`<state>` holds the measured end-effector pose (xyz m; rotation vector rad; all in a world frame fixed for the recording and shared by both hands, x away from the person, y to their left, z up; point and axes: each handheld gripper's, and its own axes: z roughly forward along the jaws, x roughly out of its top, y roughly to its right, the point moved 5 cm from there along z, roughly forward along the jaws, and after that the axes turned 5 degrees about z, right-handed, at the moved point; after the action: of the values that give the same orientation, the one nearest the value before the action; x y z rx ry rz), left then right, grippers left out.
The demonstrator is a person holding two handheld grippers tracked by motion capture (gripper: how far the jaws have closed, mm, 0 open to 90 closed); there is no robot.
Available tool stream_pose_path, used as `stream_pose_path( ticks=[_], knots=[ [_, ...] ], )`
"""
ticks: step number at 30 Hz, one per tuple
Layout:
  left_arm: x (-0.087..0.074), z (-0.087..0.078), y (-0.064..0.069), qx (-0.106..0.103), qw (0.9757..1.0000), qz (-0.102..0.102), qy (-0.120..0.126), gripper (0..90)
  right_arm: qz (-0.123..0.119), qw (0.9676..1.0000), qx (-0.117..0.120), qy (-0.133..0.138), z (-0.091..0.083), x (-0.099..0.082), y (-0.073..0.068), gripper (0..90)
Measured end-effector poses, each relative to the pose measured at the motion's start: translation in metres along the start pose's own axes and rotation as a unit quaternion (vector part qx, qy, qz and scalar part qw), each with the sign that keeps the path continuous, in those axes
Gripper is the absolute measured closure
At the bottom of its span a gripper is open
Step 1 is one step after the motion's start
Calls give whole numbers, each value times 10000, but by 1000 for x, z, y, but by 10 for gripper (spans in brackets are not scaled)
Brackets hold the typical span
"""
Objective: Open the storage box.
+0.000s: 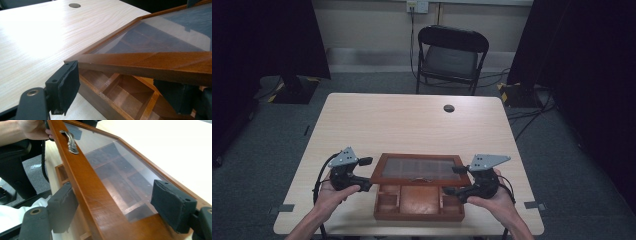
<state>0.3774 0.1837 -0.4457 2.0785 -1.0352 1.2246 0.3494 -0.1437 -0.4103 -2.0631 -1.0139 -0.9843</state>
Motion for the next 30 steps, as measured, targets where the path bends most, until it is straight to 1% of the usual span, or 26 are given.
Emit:
stream_pose_path(
  ticks=[1, 2, 5, 6, 7, 9, 10, 11, 13, 14, 15, 16, 17, 18, 19, 23, 24, 25, 26, 27, 28, 30],
  knots=[
    [0, 0, 0, 0, 10000, 0, 0, 202, 0, 10000, 0, 0, 0, 0, 0, 217],
    [1, 0, -1, 71, 10000, 11, -10, 190, 7, 10000, -8, 15, -2, 1, 2, 215],
    [3, 0, -2, 72, 10000, 2, 16, 191, -4, 10000, -32, 32, -2, 2, 4, 219],
    [4, 1, -3, 81, 10000, -43, 16, 189, 21, 10000, -9, 79, -2, 3, 5, 219],
    [4, 1, -3, 81, 10000, -43, 16, 188, 21, 10000, -9, 79, -2, 3, 5, 219],
    [6, 4, -2, 77, 9999, 56, -69, 191, -2, 9999, -94, 111, -3, 2, 7, 215],
    [7, 5, -1, 67, 9999, 97, -79, 200, 1, 9999, -95, 108, -3, 2, 7, 215],
    [8, 5, -1, 105, 9999, 119, -53, 206, 15, 9999, -97, 129, -3, 2, 8, 216],
    [10, 6, -1, 62, 9999, 125, -33, 215, 19, 9998, -107, 187, -4, 2, 9, 220],
    [11, 7, -1, 44, 9999, 126, -36, 217, 18, 9998, -102, 186, -4, 3, 9, 222],
    [11, 8, -1, 51, 9999, 121, -50, 215, 10, 9998, -148, 162, -4, 3, 11, 218],
    [11, 9, 0, 21, 10000, 46, -17, 215, 15, 9997, -177, 137, -4, 3, 12, 214],
    [11, 9, -1, -1, 10000, 49, -19, 219, 24, 9998, -161, 140, -3, 3, 13, 214],
    [11, 9, -1, -19, 10000, -33, -8, 219, 34, 9998, -159, 153, -3, 4, 14, 216],
    [12, 9, -1, -19, 10000, -66, 13, 219, 58, 9997, -161, 152, -3, 4, 14, 219],
    [14, 10, -3, -41, 9999, -116, 36, 235, 69, 9997, -190, 158, -2, 6, 18, 230],
    [14, 11, -4, -56, 9999, -155, 33, 241, 108, 9996, -208, 179, -2, 8, 20, 241],
    [15, 11, -3, -76, 9997, -250, 27, 246, 125, 9995, -239, 175, -2, 8, 22, 244],
    [15, 12, -4, -107, 9995, -299, 28, 255, 154, 9994, -230, 191, -2, 9, 23, 254],
    [15, 12, -4, -107, 9995, -299, 28, 258, 154, 9994, -230, 191, -2, 9, 23, 254],
    [16, 13, -5, -136, 9992, -380, 17, 255, 185, 9994, -209, 219, -3, 9, 25, 271],
    [17, 14, -6, -135, 9993, -355, 54, 262, 213, 9993, -207, 241, -3, 10, 26, 283]
  ],
)
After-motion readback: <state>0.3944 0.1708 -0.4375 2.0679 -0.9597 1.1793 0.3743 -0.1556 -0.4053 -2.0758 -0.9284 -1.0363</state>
